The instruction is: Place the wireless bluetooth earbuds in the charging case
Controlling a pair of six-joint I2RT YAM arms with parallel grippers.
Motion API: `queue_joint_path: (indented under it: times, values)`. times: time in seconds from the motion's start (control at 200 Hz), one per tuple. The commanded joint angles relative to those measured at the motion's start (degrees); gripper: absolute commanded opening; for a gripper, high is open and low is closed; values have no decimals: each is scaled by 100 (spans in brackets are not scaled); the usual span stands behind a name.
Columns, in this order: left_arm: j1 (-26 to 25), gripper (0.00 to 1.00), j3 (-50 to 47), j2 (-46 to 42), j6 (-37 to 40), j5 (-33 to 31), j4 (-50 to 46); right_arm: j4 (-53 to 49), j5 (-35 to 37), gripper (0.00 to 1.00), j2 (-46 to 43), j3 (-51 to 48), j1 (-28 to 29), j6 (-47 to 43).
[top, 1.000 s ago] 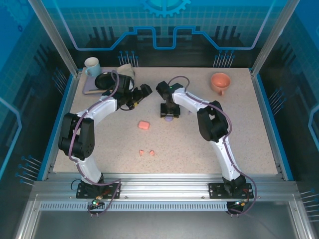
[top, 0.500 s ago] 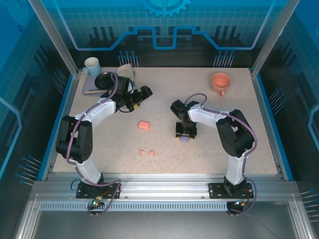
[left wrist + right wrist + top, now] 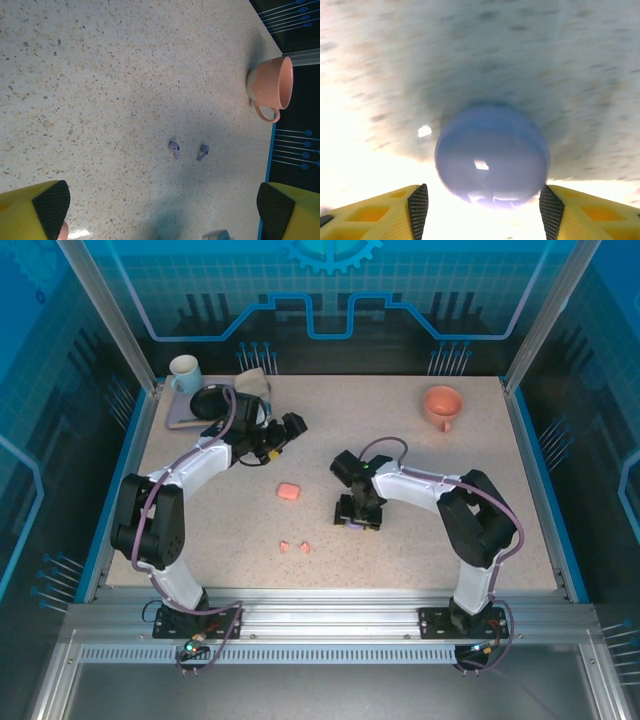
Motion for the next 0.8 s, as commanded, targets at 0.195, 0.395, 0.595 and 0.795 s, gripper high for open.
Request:
queue_joint_path:
  times: [0.195,0.395,0.595,0.795]
  values:
    - [-21,99,100,-234,169,71,-417,-849,412,75,-771,146,26,-554]
    - [-21,99,187,-270,307,84,-591,-1058,1107,77,-495,786,-183,-2002]
    - [-21,99,347,-244,499,48,-863,-1029,331,78,86,1384,-191,-3669]
    - [-19,99,516,-126,469,62,-907,-1009,69,79,671,1531,-187,-4040]
